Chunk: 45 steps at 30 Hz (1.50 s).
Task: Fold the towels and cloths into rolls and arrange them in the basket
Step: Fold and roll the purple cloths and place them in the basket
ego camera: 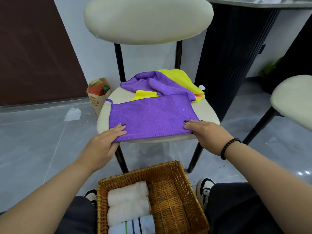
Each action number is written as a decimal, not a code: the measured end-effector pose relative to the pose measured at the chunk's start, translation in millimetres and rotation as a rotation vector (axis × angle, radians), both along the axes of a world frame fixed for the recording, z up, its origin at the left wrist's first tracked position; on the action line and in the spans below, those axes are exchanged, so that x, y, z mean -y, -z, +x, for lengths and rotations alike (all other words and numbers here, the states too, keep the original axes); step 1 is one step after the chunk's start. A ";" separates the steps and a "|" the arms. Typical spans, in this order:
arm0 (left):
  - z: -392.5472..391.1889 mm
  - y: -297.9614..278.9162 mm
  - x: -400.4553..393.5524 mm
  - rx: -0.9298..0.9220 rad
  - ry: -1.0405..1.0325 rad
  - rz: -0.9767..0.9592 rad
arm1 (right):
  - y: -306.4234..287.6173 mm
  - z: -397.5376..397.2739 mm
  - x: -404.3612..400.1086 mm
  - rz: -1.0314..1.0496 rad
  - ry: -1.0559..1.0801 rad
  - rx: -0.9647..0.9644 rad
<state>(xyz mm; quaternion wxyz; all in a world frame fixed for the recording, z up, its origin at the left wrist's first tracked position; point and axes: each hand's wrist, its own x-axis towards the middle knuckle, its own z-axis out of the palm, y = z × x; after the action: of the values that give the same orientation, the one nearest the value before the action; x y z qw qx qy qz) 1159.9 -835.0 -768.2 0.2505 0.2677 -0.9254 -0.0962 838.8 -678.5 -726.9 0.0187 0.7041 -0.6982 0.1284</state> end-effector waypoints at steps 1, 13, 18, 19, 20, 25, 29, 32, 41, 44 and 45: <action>0.8 -3.2 -1.1 -0.025 -0.013 0.049 | -4.5 0.6 -2.1 0.078 0.039 0.016; 0.8 -28.7 -9.7 -0.154 -0.084 0.293 | -39.5 -18.7 -10.3 0.207 0.176 0.314; -15.9 -25.6 7.8 -0.199 -0.161 0.304 | -46.9 -30.6 10.3 0.041 0.283 0.651; -19.9 -26.2 12.1 -0.212 -0.193 0.315 | -45.5 -32.1 16.9 0.007 0.305 0.695; -24.0 -27.8 16.1 -0.224 -0.225 0.320 | -44.3 -32.1 23.8 -0.028 0.324 0.736; -49.0 -43.8 28.0 -0.220 -0.350 0.237 | -32.3 -28.0 57.0 -0.139 0.379 1.013; -61.3 -46.1 37.2 -0.185 -0.404 0.267 | -15.6 -26.8 75.5 -0.139 0.445 0.868; -60.6 -40.4 45.5 -0.055 -0.466 0.260 | -8.6 -24.0 84.1 -0.117 0.501 0.630; -61.7 -40.1 45.9 0.143 -0.546 0.222 | -2.6 -14.3 94.3 -0.082 0.655 0.445; -63.2 -39.7 46.8 0.172 -0.585 0.234 | -0.2 -13.7 96.1 -0.098 0.676 0.424; -63.8 -39.2 47.6 0.181 -0.594 0.242 | 0.8 -13.6 97.3 -0.103 0.680 0.407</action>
<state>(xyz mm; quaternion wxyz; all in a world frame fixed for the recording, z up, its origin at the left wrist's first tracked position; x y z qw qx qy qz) 1096.1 -882.7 -729.0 0.1506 0.5610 -0.8073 -0.1038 825.2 -775.8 -727.7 -0.0432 0.3913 -0.8735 0.2864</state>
